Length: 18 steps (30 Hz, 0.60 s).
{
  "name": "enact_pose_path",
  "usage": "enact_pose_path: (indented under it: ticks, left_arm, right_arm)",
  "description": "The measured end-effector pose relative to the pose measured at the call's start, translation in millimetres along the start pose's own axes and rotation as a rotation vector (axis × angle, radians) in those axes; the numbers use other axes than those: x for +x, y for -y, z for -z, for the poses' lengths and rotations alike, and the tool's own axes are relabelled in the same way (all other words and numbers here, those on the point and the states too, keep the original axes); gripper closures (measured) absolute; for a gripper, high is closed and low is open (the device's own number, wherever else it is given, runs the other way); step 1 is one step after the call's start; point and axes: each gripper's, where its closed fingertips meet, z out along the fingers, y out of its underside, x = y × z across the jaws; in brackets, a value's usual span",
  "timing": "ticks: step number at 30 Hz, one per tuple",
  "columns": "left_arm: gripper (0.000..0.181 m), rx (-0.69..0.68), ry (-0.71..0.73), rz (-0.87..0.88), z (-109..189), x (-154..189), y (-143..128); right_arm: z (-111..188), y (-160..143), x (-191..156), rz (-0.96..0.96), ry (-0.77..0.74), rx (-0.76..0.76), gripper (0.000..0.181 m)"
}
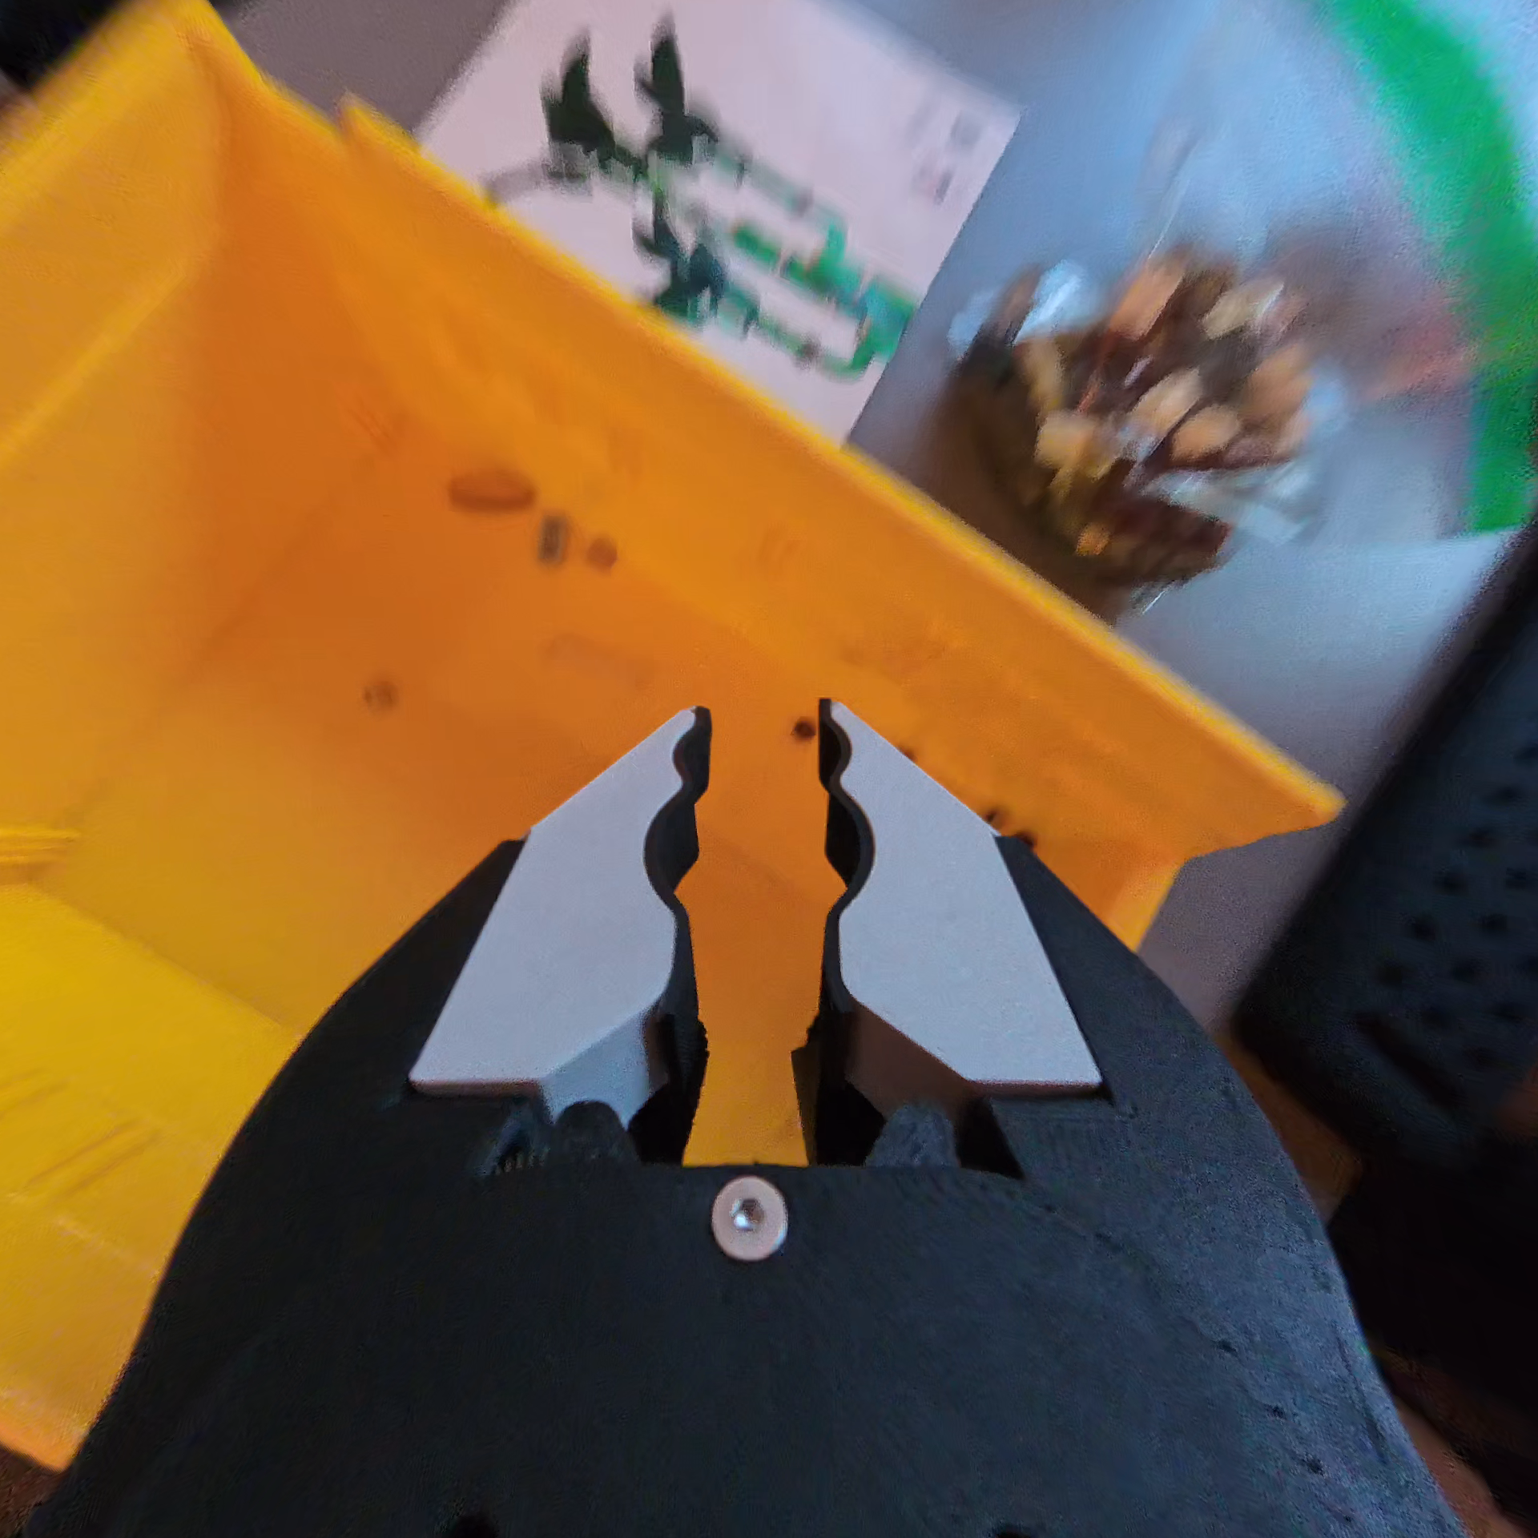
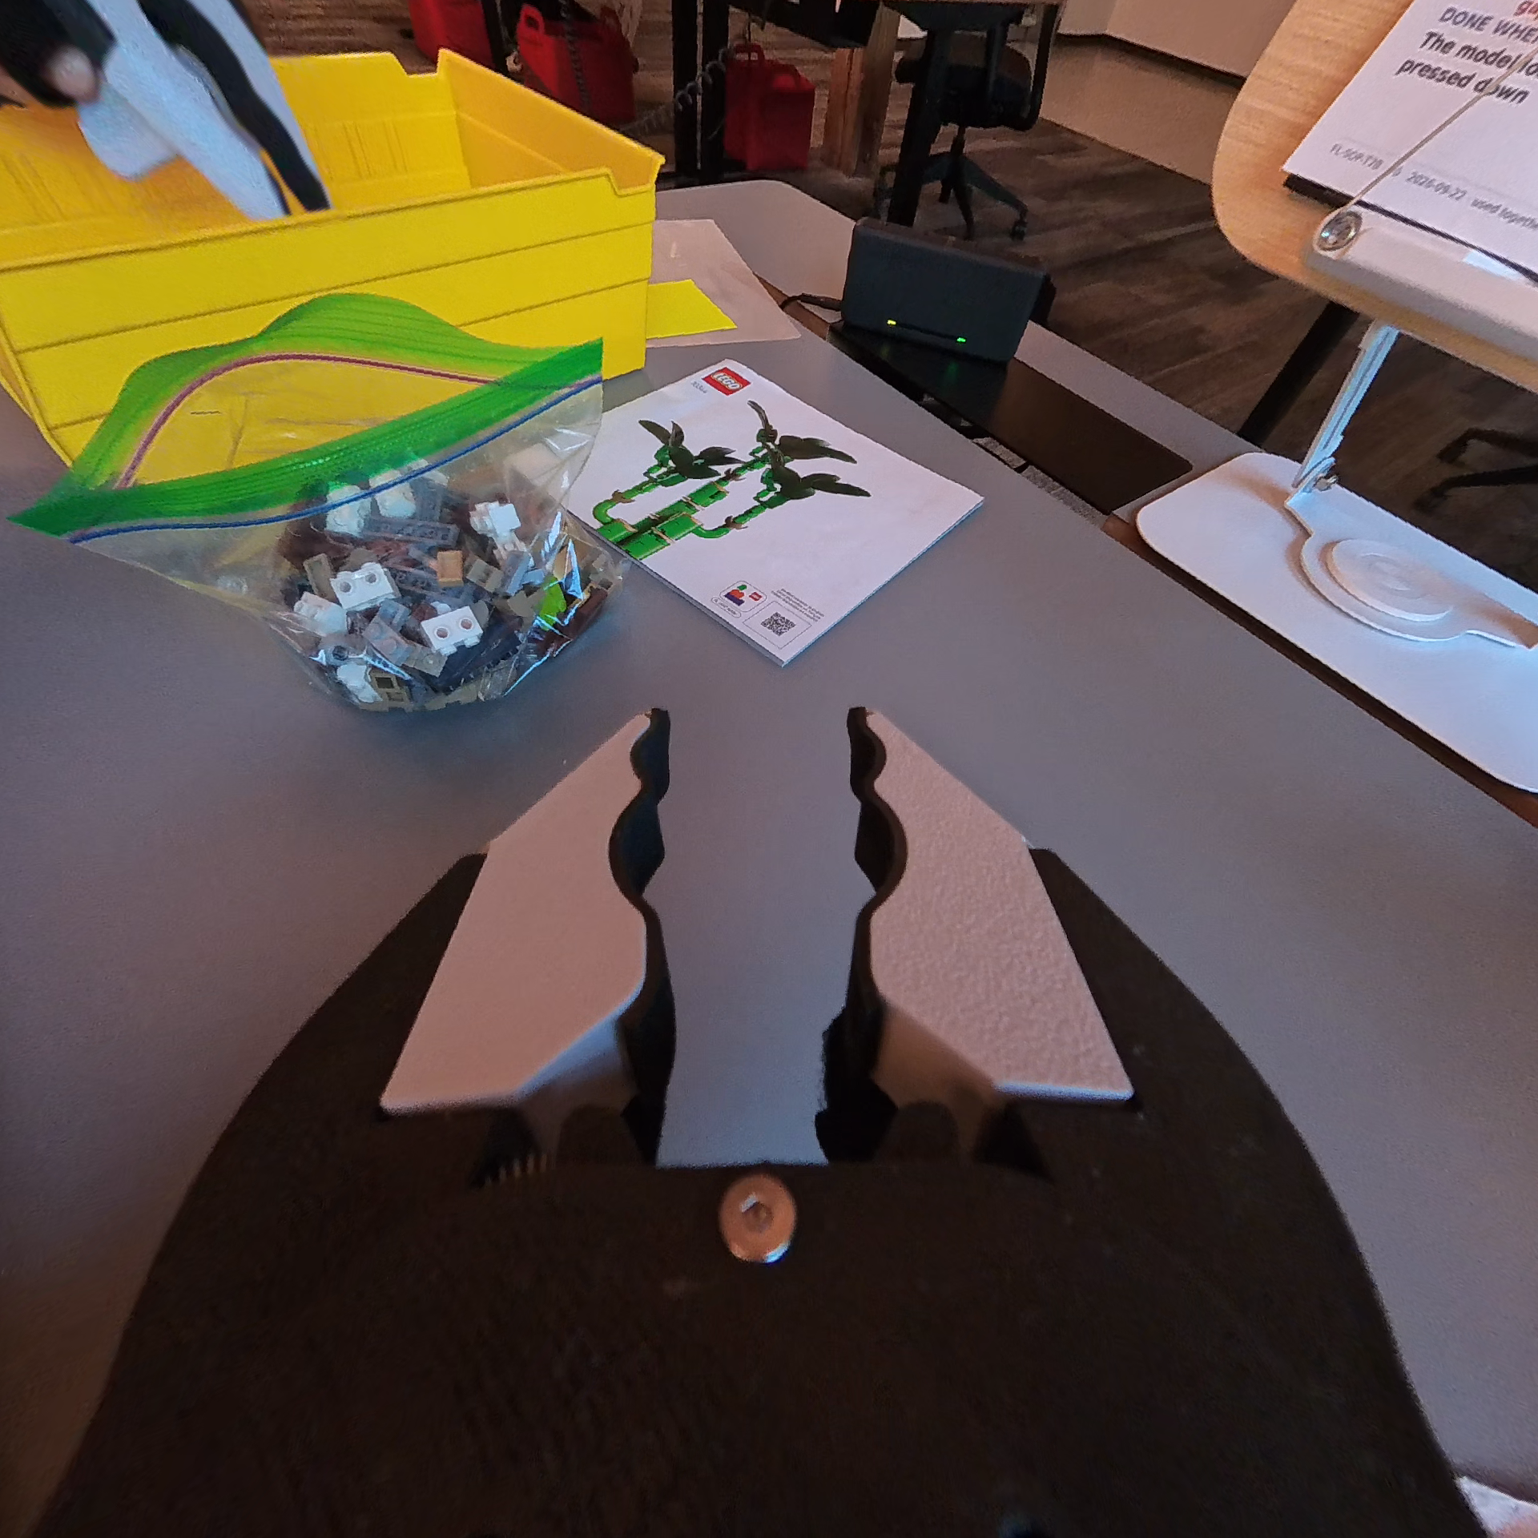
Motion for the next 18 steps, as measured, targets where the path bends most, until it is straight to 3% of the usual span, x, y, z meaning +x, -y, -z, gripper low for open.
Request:
enact_pose_path:
  ticks: [3,7,12,15,18]
  left_arm:
    - [0.152,-0.177,0.028,-0.067,-28.8,0.9,-36.7]
    - [0.15,-0.26,0.042,-0.162,-54.0,6.0,-51.0]
    - [0.175,-0.258,0.072,-0.262,-60.7,6.9,-46.2]
    - [0.176,-0.257,0.112,-0.32,-59.4,4.4,-46.4]
    - [0.175,-0.21,0.243,-0.302,-36.2,-14.4,-30.9]
  right_arm:
    - [-1.8,-2.7,-1.3,0.011,0.002,-0.016,0.138]
    - [-1.8,-4.4,-0.4,0.019,-0.006,-0.025,0.138]
    - [0.7,-3.2,1.7,0.013,-0.011,-0.017,0.138]
    - [2.3,-1.4,2.0,0.017,-0.013,-0.011,0.138]
    - [2.8,-0.9,2.2,0.017,-0.014,-0.009,0.138]
